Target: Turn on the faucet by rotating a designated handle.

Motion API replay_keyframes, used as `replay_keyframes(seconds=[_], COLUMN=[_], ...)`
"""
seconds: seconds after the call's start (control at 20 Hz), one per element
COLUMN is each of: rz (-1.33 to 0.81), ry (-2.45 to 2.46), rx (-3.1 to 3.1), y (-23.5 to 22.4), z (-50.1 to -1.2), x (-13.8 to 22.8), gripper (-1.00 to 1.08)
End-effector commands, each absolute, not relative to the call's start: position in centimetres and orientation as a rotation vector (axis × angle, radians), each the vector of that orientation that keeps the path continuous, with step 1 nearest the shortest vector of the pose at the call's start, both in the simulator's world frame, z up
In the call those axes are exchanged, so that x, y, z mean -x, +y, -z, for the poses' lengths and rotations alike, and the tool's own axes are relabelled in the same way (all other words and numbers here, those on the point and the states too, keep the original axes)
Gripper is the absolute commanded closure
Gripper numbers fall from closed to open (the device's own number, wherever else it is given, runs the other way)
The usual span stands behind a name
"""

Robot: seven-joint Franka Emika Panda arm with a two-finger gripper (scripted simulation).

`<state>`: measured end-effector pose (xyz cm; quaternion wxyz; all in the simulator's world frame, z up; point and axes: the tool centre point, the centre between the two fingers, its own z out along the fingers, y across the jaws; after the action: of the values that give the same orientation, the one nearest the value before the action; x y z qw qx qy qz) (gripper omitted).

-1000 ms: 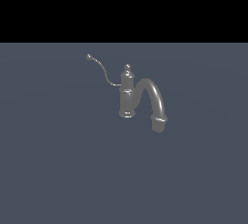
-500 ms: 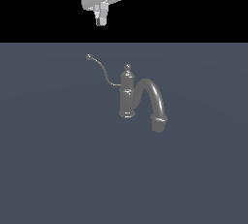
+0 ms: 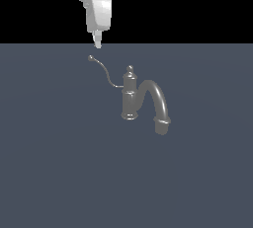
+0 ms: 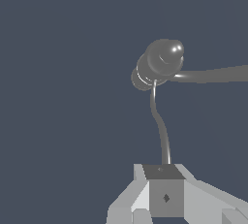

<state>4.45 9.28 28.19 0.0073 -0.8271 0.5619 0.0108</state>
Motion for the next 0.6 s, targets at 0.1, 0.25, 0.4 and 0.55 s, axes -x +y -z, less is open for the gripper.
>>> replay_keyframes(seconds=[0.1,0.25,0.4,0.55], rz=[-0.018,-0.01,-0.004,-0.001], ry=[1.855,1.898,1.927,1.943], rx=[2.526,2.499,2.479,2.469], y=[10.2,10.7,11.0,11.2], z=[-26.2,-25.3,-24.6,-24.2], x=[-5.6,-6.2,-6.5,-6.7], gripper=[1.08,1.08,1.08,1.08])
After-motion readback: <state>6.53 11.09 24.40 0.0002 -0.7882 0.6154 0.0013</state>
